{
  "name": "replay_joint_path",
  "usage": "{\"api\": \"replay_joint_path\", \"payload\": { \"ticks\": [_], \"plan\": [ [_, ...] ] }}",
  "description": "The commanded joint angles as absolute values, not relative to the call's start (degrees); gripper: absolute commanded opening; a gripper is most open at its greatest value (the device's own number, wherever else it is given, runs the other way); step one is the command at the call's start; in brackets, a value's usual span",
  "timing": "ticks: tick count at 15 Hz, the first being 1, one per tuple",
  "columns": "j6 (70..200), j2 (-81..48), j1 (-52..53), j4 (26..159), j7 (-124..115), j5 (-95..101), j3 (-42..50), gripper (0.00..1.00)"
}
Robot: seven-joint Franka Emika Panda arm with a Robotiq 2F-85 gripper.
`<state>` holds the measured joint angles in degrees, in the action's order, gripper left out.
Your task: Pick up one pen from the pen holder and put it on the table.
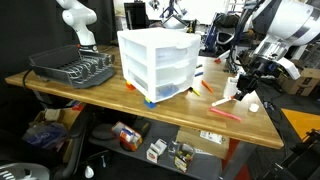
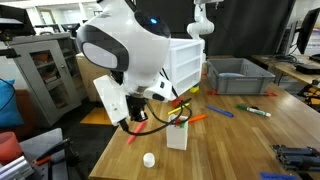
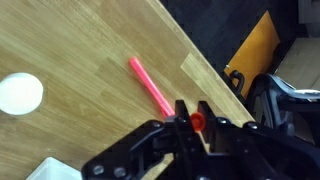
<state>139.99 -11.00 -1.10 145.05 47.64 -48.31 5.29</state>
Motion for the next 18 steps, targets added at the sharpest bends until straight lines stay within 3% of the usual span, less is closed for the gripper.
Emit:
{"api": "replay_joint_path", "payload": {
  "ticks": [1, 3, 4, 6, 13, 14, 16, 18],
  "plan": [
    [140.9, -14.4, -3.9, 142.4, 48.7, -49.6, 3.1, 0.04],
    [141.0, -15.5, -4.8, 141.6, 48.4, -49.0, 3.0, 0.07],
    [141.0, -15.7, -5.1, 141.4, 48.3, -48.9, 3.0, 0.41],
    [141.8, -15.6, -5.5, 141.3, 47.8, -47.7, 3.2, 0.48],
    [143.0, -8.9, -5.3, 143.4, 42.9, -39.0, 3.9, 0.97],
    [143.2, -12.1, -6.1, 141.3, 44.3, -40.9, 3.0, 0.8],
    [143.0, -10.0, -5.9, 142.2, 43.1, -39.4, 3.2, 0.94],
    [143.0, -9.3, -5.9, 142.9, 43.1, -39.4, 3.3, 0.97]
  ]
}}
